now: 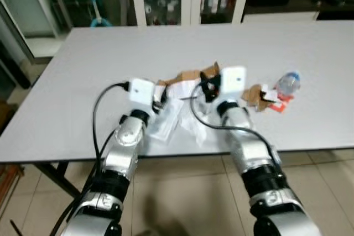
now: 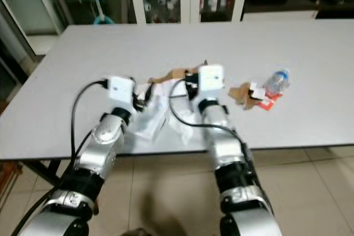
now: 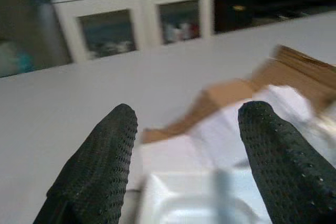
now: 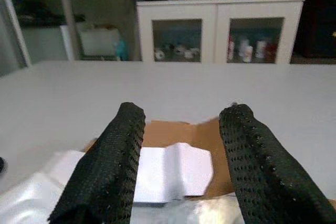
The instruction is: Picking trash to rubbish bin
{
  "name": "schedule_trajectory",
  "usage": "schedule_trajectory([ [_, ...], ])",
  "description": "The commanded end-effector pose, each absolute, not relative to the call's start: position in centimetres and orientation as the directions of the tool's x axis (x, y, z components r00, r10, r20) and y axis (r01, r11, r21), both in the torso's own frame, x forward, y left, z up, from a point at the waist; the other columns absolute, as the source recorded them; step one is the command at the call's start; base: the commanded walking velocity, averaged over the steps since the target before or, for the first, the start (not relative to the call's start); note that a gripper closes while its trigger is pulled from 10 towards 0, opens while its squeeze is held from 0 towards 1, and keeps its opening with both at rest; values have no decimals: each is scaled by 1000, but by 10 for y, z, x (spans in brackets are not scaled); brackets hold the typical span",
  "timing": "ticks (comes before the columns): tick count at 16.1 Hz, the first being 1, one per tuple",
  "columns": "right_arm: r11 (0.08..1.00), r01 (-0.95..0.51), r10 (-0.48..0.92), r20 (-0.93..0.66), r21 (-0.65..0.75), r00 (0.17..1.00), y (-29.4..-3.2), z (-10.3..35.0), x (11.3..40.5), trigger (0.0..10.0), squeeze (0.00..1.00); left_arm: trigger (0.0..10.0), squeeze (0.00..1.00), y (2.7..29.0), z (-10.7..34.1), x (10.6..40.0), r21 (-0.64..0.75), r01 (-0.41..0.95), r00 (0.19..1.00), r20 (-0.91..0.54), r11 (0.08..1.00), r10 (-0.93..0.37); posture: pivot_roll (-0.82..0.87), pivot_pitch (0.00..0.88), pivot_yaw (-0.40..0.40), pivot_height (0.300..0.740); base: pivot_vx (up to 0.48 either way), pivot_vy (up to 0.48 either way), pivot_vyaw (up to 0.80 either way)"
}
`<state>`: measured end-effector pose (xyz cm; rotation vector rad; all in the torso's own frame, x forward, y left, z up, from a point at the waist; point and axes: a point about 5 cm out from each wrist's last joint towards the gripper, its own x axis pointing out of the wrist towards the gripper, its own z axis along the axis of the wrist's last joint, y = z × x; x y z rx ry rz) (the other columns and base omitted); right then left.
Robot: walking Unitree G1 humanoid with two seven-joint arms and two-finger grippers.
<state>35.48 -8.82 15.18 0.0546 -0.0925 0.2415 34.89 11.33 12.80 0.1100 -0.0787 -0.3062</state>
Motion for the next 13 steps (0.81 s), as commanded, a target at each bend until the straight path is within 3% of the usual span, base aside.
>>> schedule_trajectory([
  [1, 957, -285, 277, 114, 59, 954, -84, 158, 354, 10000, 0, 10000, 0, 118, 137, 350, 145, 344, 933, 64, 928, -355, 29, 0, 49, 740, 0, 0, 0],
  [6, 919, -393, 391, 39, 41, 920, -97, 147, 349, 10000, 0, 10000, 0, 130, 166, 348, 182, 516, 847, 36, 837, -530, 35, 1, 52, 740, 0, 0, 0],
  [8, 849, -529, 529, -25, -7, 849, -100, 135, 337, 10000, 0, 10000, 0, 128, 169, 342, 207, 594, 796, -10, 777, -605, 32, 4, 54, 740, 0, 0, 0],
  [13, 803, -595, 590, -108, -27, 800, -107, 124, 328, 10000, 0, 10000, 0, 119, 160, 336, 216, 626, 776, -74, 750, -627, 25, 13, 57, 740, 0, 0, 0],
])
